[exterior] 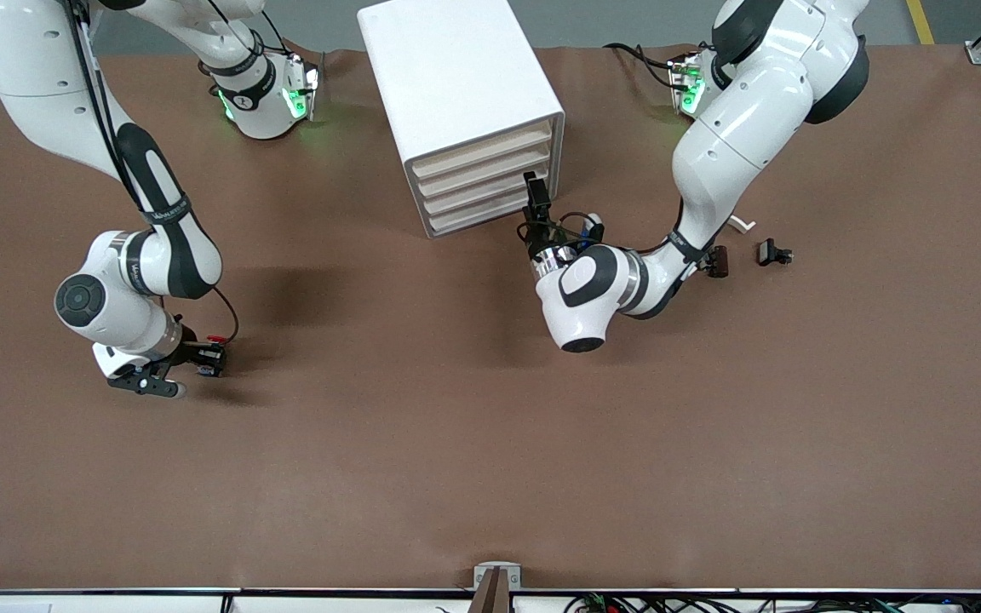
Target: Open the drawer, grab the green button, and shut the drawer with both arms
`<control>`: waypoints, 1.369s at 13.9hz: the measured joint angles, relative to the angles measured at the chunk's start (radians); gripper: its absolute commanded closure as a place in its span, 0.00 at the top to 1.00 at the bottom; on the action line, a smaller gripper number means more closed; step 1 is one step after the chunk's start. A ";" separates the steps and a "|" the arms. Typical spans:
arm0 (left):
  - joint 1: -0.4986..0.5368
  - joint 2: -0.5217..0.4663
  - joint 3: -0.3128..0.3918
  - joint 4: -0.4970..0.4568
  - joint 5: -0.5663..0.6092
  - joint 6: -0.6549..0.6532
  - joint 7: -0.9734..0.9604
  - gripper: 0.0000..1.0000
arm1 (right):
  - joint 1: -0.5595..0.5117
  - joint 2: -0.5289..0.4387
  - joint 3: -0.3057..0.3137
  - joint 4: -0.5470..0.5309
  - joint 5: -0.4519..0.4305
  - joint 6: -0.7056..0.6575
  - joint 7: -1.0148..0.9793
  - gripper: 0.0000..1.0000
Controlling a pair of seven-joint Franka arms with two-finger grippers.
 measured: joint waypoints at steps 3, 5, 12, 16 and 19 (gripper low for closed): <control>-0.003 0.002 0.000 0.000 0.000 0.000 -0.001 1.00 | 0.000 0.000 0.000 0.000 0.001 0.000 0.001 1.00; -0.003 0.006 0.000 0.000 0.000 0.000 -0.001 1.00 | 0.000 0.000 0.000 0.000 0.001 0.000 0.002 1.00; 0.000 0.019 0.003 0.000 0.000 0.000 -0.002 0.60 | 0.000 0.000 0.000 0.043 0.002 -0.037 0.004 1.00; 0.001 0.029 0.004 0.000 0.000 0.000 -0.002 0.57 | 0.000 -0.011 -0.001 0.122 0.002 -0.196 0.004 1.00; 0.000 0.032 0.004 -0.001 0.000 -0.002 -0.002 0.57 | -0.002 -0.066 -0.009 0.178 0.002 -0.345 0.004 1.00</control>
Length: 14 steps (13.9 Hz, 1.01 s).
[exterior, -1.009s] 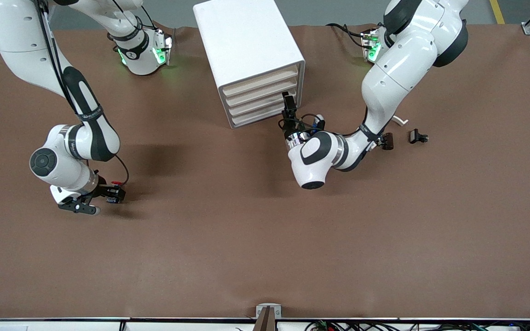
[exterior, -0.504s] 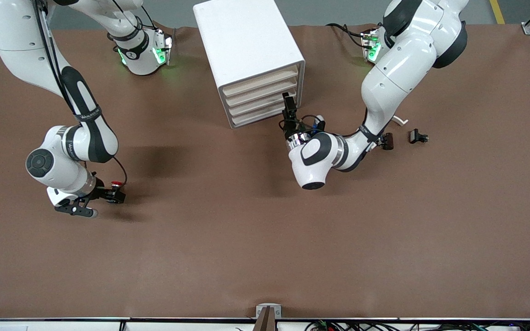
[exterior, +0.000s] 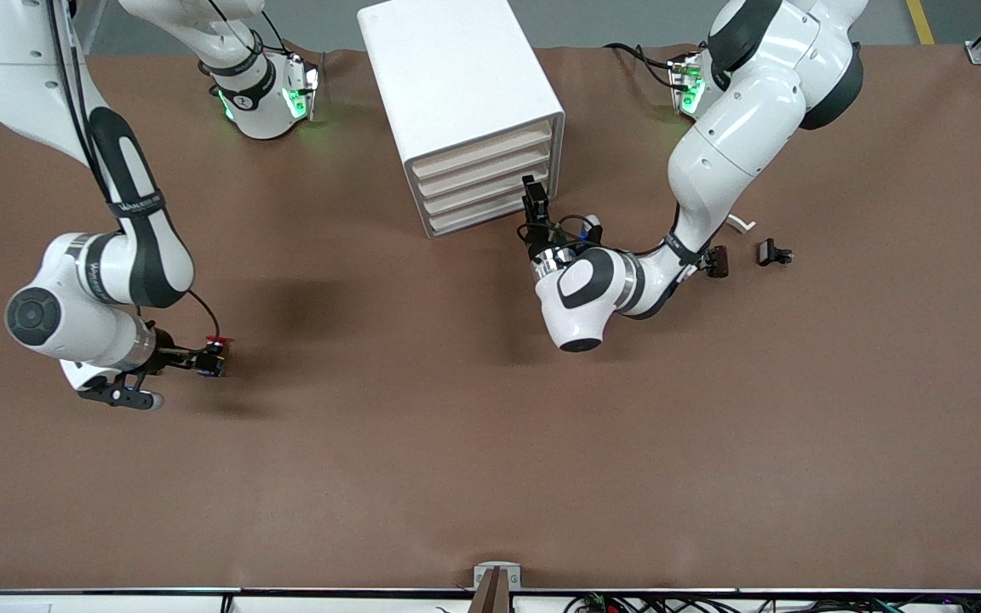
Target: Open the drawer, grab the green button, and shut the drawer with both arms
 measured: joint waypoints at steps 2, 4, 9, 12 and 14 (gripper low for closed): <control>-0.001 0.001 0.000 -0.006 0.000 -0.004 -0.001 0.57 | -0.001 -0.044 -0.005 0.049 0.000 -0.128 0.000 1.00; -0.001 0.003 0.000 -0.020 0.000 -0.006 -0.002 0.55 | -0.001 -0.088 -0.005 0.114 0.000 -0.268 0.002 1.00; -0.010 0.006 0.000 -0.048 0.000 -0.007 -0.002 0.48 | 0.012 -0.164 0.004 0.308 0.000 -0.642 0.164 1.00; -0.032 0.006 0.000 -0.049 0.000 -0.007 -0.003 0.30 | 0.026 -0.166 0.007 0.385 0.000 -0.743 0.211 1.00; -0.040 0.007 0.000 -0.049 0.000 -0.007 -0.006 0.16 | 0.026 -0.166 0.006 0.413 -0.005 -0.757 0.212 1.00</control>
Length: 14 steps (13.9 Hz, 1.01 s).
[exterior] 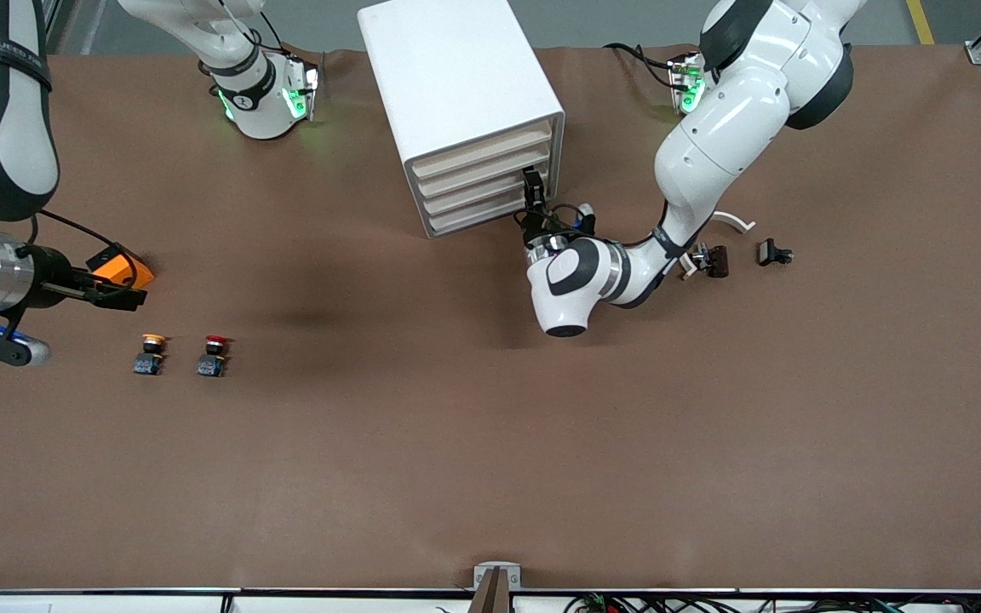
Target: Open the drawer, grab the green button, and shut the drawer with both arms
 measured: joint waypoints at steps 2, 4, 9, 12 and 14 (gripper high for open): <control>-0.001 0.005 0.004 0.000 0.002 0.009 -0.002 0.10 | 0.005 0.000 0.000 0.014 -0.016 -0.021 0.000 1.00; -0.001 0.013 0.005 0.000 0.002 0.009 -0.002 0.05 | 0.018 0.000 0.000 0.015 -0.026 -0.026 0.006 1.00; 0.002 0.017 0.007 0.001 0.002 0.005 -0.002 0.05 | 0.045 0.002 0.002 0.024 -0.028 -0.025 0.150 1.00; 0.004 0.017 0.026 0.014 -0.001 0.001 -0.003 0.06 | 0.093 0.002 0.005 0.027 -0.028 -0.025 0.270 1.00; 0.006 0.017 0.048 0.037 -0.002 -0.013 -0.003 0.06 | 0.111 0.002 0.006 0.028 -0.027 -0.025 0.326 1.00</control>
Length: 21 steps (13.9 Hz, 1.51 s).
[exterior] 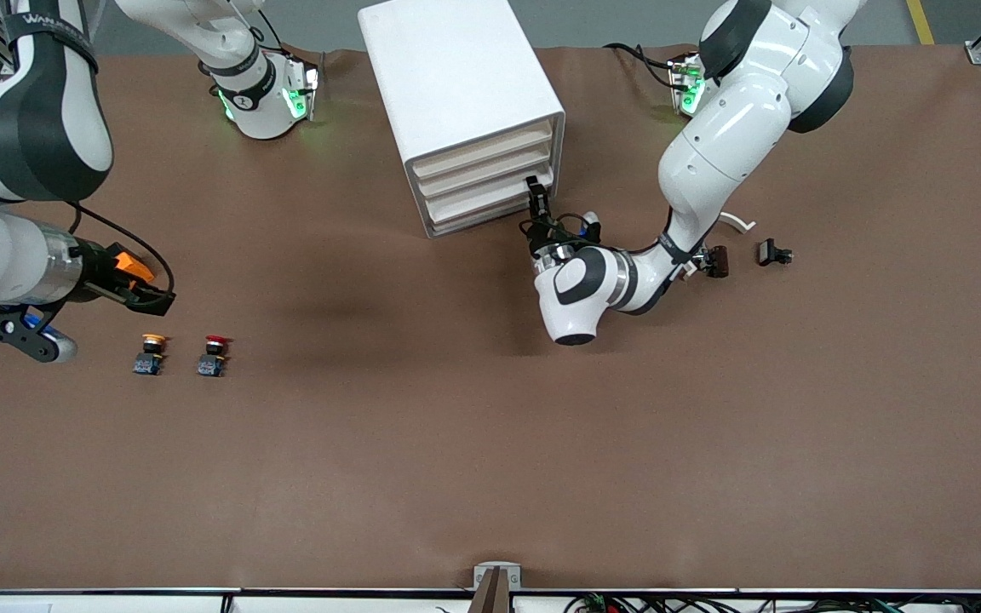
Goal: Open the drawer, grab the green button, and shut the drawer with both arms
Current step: 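Pull the drawer open with the left gripper while the right gripper approaches, then lower the right gripper into the open drawer over the green button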
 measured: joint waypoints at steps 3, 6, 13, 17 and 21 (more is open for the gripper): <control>0.010 0.000 0.028 0.033 0.000 -0.015 0.000 0.07 | 0.033 0.000 0.001 0.000 0.001 0.001 0.073 1.00; 0.031 0.000 0.033 0.042 0.000 -0.019 0.000 0.07 | 0.106 0.004 0.004 0.000 0.001 0.017 0.215 1.00; 0.091 0.000 0.033 0.060 -0.008 -0.018 0.000 0.07 | 0.255 0.018 0.006 0.000 0.086 0.081 0.592 1.00; 0.118 0.000 0.033 0.073 -0.008 -0.018 0.000 0.07 | 0.381 0.030 0.009 -0.023 0.110 0.163 0.840 1.00; 0.133 0.000 0.074 0.117 -0.010 -0.020 0.000 0.07 | 0.566 0.057 0.011 -0.041 0.116 0.329 1.081 1.00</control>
